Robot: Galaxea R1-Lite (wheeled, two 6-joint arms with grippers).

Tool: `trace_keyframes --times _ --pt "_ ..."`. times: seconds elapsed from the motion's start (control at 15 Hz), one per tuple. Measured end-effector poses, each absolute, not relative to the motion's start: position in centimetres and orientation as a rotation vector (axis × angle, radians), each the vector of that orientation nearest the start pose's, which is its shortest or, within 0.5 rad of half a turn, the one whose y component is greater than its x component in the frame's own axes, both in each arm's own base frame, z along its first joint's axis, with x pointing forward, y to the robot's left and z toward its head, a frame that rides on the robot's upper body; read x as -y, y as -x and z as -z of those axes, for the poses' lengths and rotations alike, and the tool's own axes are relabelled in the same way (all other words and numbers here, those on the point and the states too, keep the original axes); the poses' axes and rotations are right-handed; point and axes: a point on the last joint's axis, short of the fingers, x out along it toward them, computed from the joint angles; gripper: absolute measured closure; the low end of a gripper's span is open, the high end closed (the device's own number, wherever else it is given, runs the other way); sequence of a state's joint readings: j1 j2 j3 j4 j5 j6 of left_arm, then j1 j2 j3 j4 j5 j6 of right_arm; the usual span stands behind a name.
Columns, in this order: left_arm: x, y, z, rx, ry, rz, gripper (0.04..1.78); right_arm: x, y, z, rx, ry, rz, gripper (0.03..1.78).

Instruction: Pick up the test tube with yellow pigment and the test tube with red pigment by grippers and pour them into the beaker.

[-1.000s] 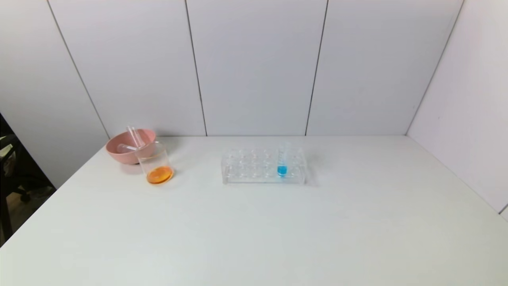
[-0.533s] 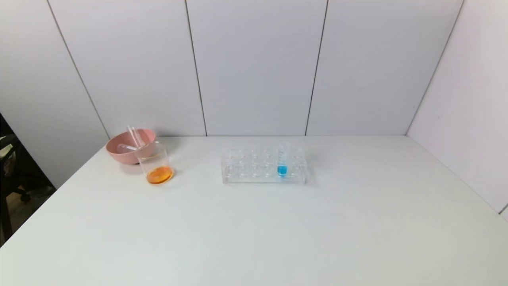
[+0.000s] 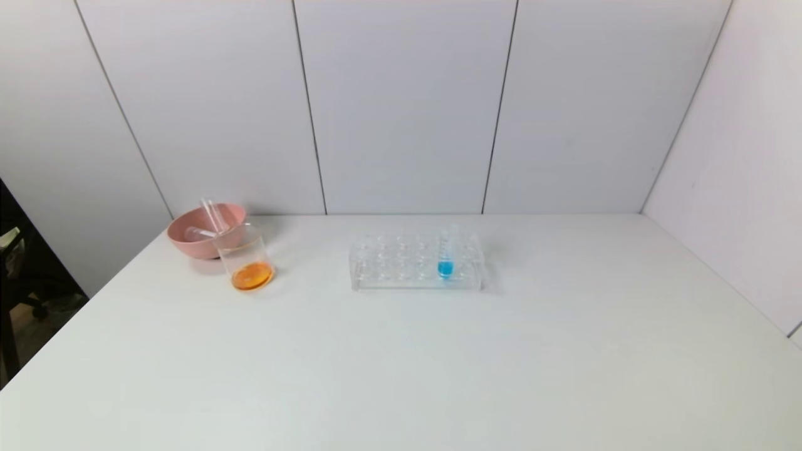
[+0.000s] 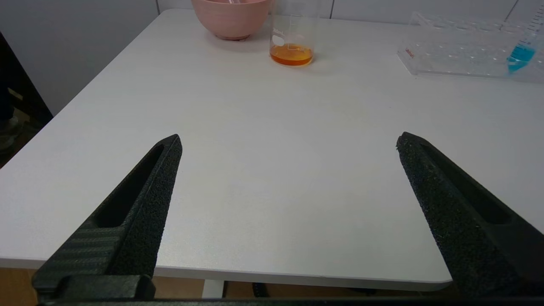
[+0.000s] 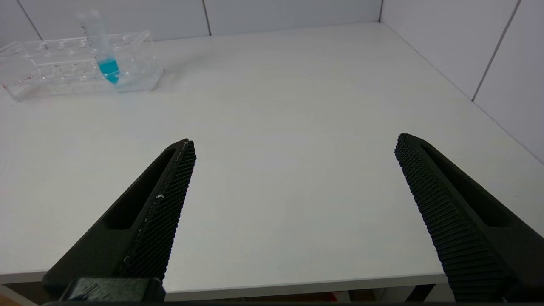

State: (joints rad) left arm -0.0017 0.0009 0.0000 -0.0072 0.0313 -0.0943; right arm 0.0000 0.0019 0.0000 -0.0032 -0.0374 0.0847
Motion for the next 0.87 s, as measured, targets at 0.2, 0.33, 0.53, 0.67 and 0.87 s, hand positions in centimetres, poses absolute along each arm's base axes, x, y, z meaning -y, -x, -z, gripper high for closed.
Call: trace_keyframes --times 0.2,0.33,0.53,0.67,0.87 --pt "-0.08 2.27 -7.62 0.008 0.094 -0.030 0.06 0.08 2.27 -7.58 0.003 -0.088 0.037 0.10" --pt "-0.08 2.27 -7.62 0.008 0.094 -0.030 0.06 0.08 2.27 -7.59 0.003 -0.087 0.037 0.10" --pt "-0.08 2.27 -7.62 0.008 0.094 -0.030 0.06 0.09 2.27 -7.58 0.003 -0.088 0.038 0.10" --pt "-0.08 2.27 -7.62 0.008 0.094 -0.030 0.06 0.08 2.27 -7.58 0.003 -0.088 0.037 0.10" --pt "-0.08 2.27 -7.62 0.008 0.094 -0.030 0.06 0.08 2.27 -7.59 0.003 -0.089 0.037 0.10"
